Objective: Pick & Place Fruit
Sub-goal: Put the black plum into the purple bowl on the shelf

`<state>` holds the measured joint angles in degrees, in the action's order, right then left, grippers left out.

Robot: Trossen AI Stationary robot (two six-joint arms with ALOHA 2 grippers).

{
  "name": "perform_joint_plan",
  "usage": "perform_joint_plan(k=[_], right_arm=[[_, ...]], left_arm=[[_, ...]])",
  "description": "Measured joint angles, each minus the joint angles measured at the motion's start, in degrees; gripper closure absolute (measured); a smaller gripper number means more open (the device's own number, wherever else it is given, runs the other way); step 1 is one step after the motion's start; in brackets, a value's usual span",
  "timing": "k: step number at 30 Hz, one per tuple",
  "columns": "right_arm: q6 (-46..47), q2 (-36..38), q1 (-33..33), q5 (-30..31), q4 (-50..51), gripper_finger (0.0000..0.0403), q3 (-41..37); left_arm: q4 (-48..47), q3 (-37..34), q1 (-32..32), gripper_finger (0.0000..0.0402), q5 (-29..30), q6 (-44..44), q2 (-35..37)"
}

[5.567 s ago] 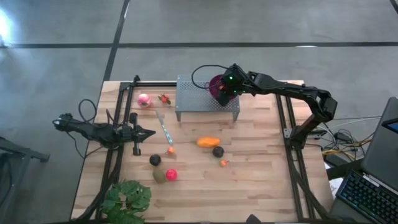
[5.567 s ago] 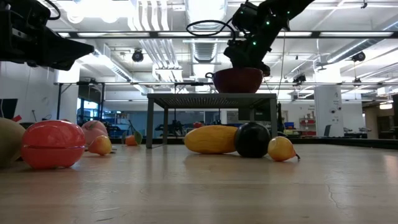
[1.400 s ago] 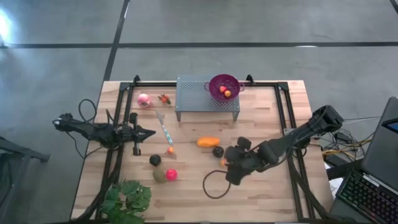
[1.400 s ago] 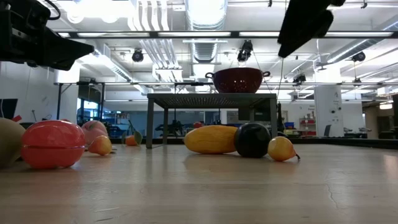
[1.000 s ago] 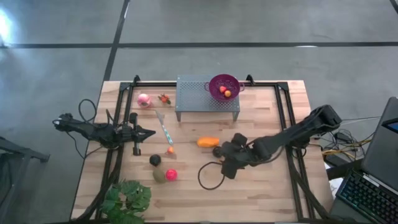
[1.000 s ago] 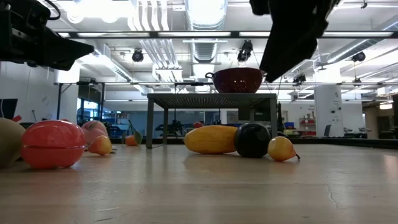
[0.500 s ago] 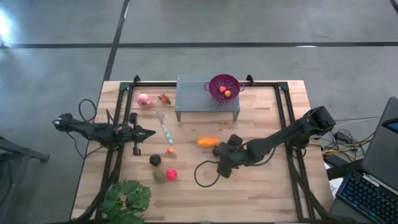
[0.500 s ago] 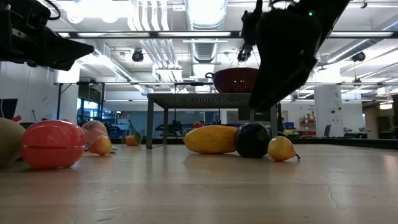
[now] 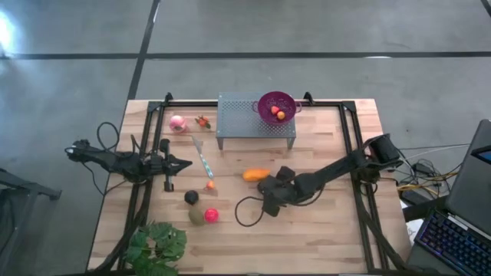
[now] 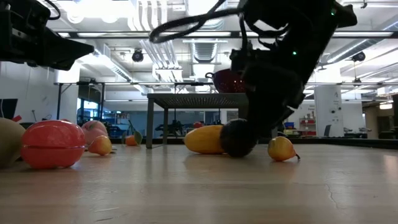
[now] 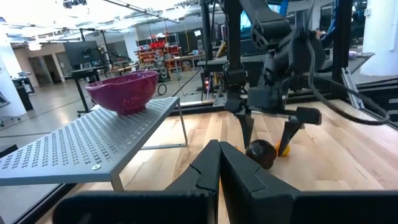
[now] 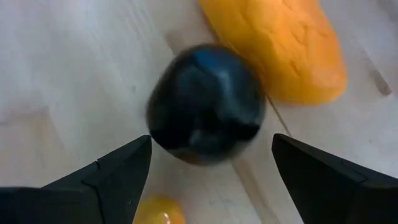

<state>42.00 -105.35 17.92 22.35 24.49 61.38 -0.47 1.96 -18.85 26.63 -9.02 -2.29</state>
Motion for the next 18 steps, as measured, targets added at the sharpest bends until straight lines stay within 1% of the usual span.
perform_joint_plan(k=[6, 18], right_arm=[[0.76, -1.94, -0.21, -0.2, -0.1, 0.0077, 0.04], [1.31, -1.81, -0.17, -0.05, -1.48, 0.0039, 1.11]], left_arm=[[-0.02, 0.0, 0.0, 0.039, -0.02, 0.01, -0.12], [-0.02, 0.02, 0.02, 0.039, -0.02, 0.0, -0.11]])
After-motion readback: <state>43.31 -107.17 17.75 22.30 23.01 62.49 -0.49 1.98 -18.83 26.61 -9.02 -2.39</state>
